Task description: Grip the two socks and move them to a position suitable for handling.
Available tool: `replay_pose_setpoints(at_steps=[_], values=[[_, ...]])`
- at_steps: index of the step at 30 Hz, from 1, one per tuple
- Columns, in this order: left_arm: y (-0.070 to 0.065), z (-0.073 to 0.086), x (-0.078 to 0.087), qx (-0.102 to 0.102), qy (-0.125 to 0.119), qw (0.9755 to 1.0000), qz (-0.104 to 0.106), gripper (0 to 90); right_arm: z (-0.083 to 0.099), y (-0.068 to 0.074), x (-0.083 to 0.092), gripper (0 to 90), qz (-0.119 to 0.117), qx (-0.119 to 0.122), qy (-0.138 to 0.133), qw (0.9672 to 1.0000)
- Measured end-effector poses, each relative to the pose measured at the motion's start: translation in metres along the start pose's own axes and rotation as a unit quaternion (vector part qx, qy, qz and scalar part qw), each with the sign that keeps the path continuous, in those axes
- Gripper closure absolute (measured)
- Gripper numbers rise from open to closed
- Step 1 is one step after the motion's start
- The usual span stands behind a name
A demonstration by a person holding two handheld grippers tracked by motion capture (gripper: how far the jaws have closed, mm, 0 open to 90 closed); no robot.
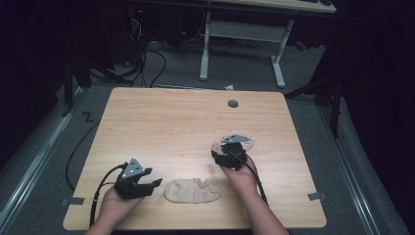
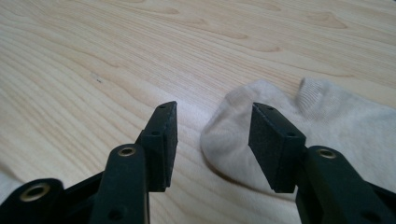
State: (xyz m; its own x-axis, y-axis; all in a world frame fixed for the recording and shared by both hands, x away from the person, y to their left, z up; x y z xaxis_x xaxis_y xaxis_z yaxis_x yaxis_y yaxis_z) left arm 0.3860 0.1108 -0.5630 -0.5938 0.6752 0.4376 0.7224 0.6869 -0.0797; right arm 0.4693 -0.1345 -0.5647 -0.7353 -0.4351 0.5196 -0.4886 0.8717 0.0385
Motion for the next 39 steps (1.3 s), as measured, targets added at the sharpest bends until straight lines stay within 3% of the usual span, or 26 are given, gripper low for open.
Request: replay_pose_setpoints(at_steps=[2, 9, 16, 26, 29, 32, 34, 39], values=[[0.002, -0.002, 0.002, 0.002, -0.008, 1.0, -0.004, 42.1, 0.002, 0.001, -0.008, 51.1, -0.002, 0.0, 0.013, 0.9999], [0.012, 0.003, 0.007, 0.012, -0.004, 0.9998, -0.015, 41.9, 0.005, -0.002, -0.027, 50.3, 0.006, 0.008, 0.038, 0.9992], [0.015, 0.004, 0.011, 0.015, -0.006, 0.9996, -0.021, 41.9, 0.014, -0.006, -0.035, 50.8, 0.016, 0.016, 0.058, 0.9981], [0.012, 0.004, 0.008, 0.01, -0.003, 0.9998, -0.017, 41.8, 0.015, -0.01, -0.034, 62.7, 0.036, 0.028, 0.059, 0.9972], [0.011, 0.005, 0.009, 0.007, 0.0, 0.9999, -0.014, 41.8, 0.016, -0.011, -0.033, 70.4, 0.039, 0.033, 0.058, 0.997], [0.011, 0.005, 0.008, 0.007, 0.0, 0.9999, -0.013, 41.9, 0.017, -0.012, -0.031, 83.7, 0.041, 0.041, 0.054, 0.9969], [0.011, 0.006, 0.007, 0.007, 0.001, 0.9999, -0.012, 41.9, 0.018, -0.012, -0.03, 85.0, 0.041, 0.048, 0.048, 0.9969], [0.011, 0.006, 0.006, 0.006, 0.002, 0.9999, -0.014, 41.9, 0.019, -0.009, -0.024, 85.1, 0.031, 0.039, 0.039, 0.998]])
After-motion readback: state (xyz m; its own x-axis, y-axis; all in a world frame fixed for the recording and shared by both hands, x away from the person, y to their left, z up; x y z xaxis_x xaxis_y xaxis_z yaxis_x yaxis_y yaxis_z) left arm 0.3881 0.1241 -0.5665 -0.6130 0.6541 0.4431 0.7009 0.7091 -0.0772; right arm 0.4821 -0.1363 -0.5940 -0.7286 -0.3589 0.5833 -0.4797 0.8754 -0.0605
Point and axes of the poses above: each handheld gripper's, and its own axes: x roughly backward along the jaws, z roughly out of its underside, y roughly to its left, the point moved 10 cm from there along -x, roughly forward along the jaws, and after that the axes turned 12 degrees about -y, right-handed, at the moved point
